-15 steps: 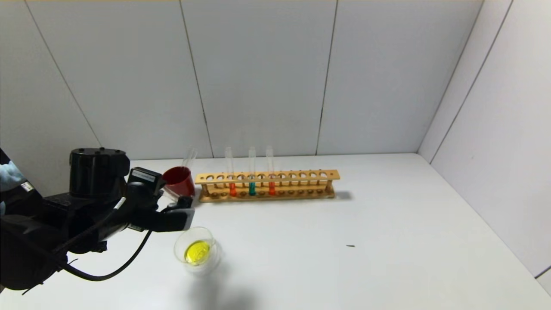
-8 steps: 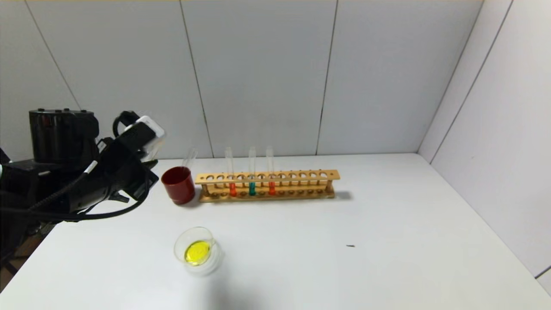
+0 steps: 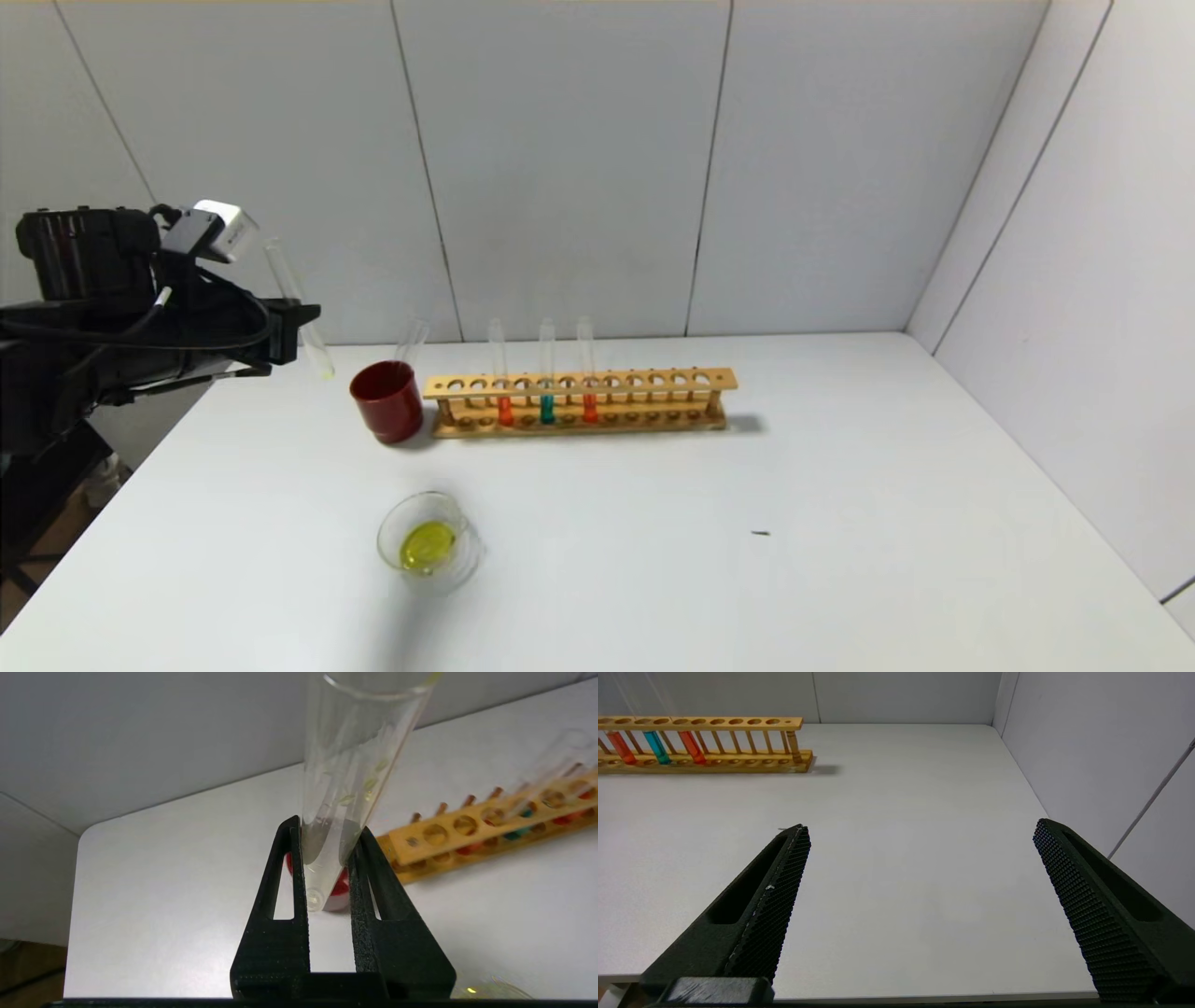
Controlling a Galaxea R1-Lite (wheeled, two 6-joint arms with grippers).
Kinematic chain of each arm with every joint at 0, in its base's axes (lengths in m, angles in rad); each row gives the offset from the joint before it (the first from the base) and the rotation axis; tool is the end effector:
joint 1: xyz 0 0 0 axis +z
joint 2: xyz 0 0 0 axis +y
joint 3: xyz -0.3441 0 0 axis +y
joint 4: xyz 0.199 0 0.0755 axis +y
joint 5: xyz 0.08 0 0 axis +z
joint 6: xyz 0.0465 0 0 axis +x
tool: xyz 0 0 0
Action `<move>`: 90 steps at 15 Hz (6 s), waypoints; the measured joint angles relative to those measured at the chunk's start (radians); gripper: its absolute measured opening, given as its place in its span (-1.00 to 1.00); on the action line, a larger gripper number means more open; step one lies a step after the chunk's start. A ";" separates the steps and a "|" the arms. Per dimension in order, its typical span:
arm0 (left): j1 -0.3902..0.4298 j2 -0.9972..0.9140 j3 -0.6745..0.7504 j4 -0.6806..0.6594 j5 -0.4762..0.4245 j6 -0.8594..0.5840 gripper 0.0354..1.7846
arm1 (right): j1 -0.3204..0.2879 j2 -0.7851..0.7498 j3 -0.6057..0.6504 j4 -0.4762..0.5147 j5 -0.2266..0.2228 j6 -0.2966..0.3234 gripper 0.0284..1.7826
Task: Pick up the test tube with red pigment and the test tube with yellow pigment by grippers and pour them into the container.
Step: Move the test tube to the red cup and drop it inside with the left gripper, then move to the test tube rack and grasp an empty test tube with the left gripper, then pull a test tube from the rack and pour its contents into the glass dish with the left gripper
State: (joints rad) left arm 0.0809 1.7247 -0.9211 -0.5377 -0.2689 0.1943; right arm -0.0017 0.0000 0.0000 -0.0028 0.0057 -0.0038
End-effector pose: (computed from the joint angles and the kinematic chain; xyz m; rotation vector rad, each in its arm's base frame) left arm 0.3655 0.0172 0.2164 0.1463 0.2431 -0.2116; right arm -0.0186 0.0003 0.0759 -0.0038 -0.0028 0.0040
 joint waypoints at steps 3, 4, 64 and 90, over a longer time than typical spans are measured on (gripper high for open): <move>0.004 0.097 -0.056 -0.035 -0.021 -0.034 -0.70 | 0.000 0.000 0.000 0.000 0.000 0.000 0.96; -0.005 0.123 -0.074 -0.037 -0.023 -0.045 -0.70 | 0.000 0.000 0.000 0.000 0.000 0.000 0.96; -0.379 0.301 -0.095 -0.151 0.098 -0.134 0.96 | 0.000 0.000 0.000 0.000 0.000 0.000 0.96; -0.406 0.434 -0.275 -0.136 0.177 -0.173 -0.67 | 0.000 0.000 0.000 0.000 0.000 0.000 0.96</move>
State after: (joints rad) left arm -0.3247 2.1589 -1.1964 -0.6734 -0.0919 0.0215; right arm -0.0017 0.0000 0.0000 -0.0028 0.0053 -0.0043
